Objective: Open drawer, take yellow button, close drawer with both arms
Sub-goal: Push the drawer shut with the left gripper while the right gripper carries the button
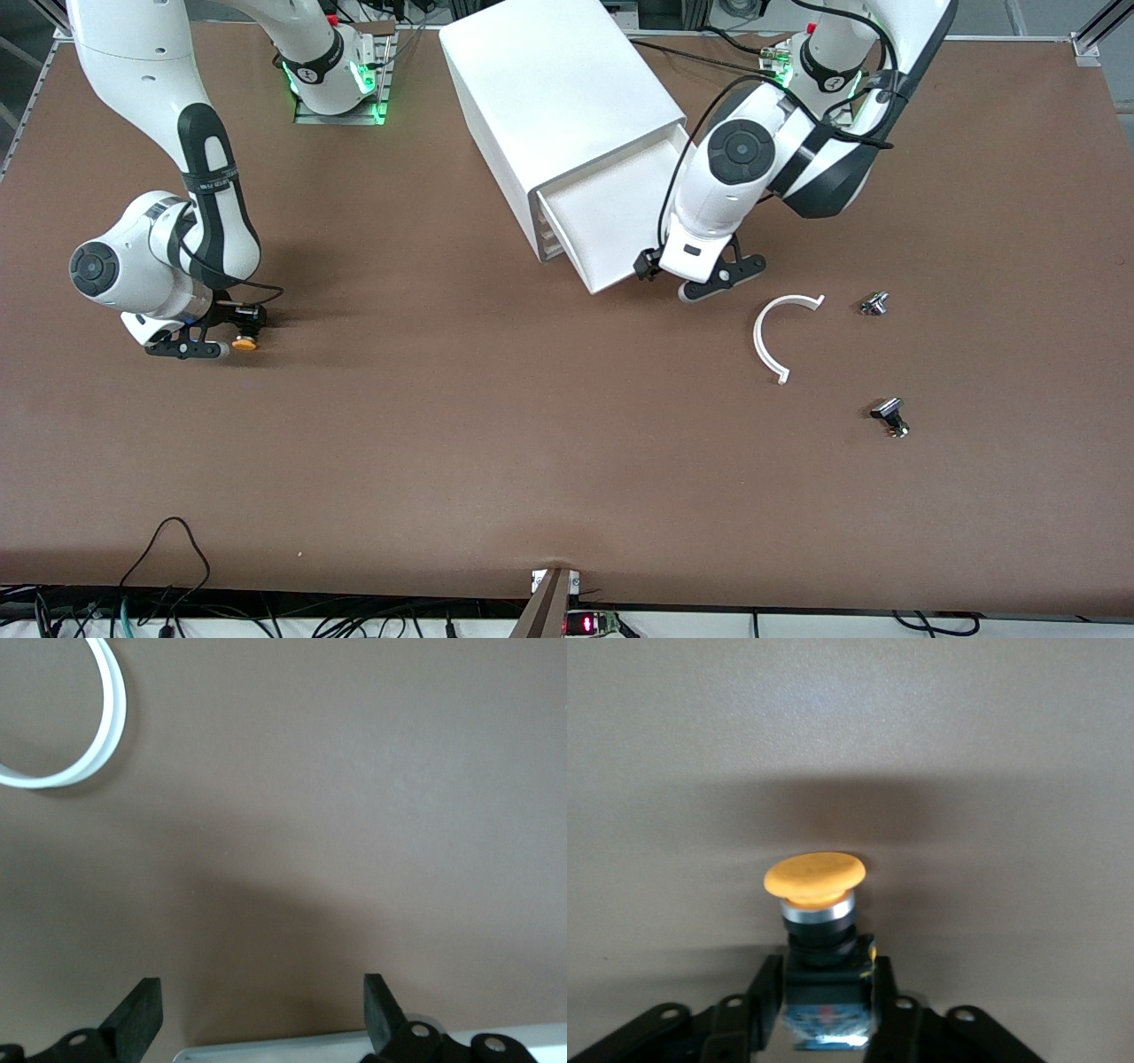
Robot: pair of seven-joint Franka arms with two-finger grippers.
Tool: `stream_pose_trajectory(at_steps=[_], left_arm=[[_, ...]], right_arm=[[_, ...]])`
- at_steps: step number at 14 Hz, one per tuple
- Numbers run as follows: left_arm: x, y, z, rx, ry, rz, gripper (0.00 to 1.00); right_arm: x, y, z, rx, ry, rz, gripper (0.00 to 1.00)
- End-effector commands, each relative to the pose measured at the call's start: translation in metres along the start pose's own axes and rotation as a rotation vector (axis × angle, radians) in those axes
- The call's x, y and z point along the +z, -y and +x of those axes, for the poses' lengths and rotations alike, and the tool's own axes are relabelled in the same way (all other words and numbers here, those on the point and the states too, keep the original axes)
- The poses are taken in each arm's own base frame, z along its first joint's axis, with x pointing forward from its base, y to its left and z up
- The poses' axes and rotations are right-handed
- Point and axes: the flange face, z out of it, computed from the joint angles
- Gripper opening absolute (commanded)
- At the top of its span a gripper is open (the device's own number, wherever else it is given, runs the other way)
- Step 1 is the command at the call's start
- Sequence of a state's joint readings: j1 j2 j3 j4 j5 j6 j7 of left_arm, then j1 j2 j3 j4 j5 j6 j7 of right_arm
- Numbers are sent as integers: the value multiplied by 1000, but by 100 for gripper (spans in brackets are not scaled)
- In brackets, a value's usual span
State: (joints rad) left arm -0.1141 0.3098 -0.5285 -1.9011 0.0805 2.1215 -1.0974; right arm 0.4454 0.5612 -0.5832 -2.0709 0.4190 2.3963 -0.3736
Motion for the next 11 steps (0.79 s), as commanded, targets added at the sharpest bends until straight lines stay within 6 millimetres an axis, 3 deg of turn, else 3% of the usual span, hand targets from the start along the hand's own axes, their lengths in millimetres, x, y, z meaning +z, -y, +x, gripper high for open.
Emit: stream_pose_trajectory(at_steps=[1, 7, 11], left_arm=[[7, -14, -34, 28, 30, 40, 100], [10, -25, -77, 42, 160, 68, 100], [14, -33, -101, 63, 209, 63, 100]], right_arm=[[-20, 12, 10, -28, -45, 27, 98], [-114, 46, 11, -110, -107, 122, 99], [-173, 58, 17, -215, -88, 71, 99]])
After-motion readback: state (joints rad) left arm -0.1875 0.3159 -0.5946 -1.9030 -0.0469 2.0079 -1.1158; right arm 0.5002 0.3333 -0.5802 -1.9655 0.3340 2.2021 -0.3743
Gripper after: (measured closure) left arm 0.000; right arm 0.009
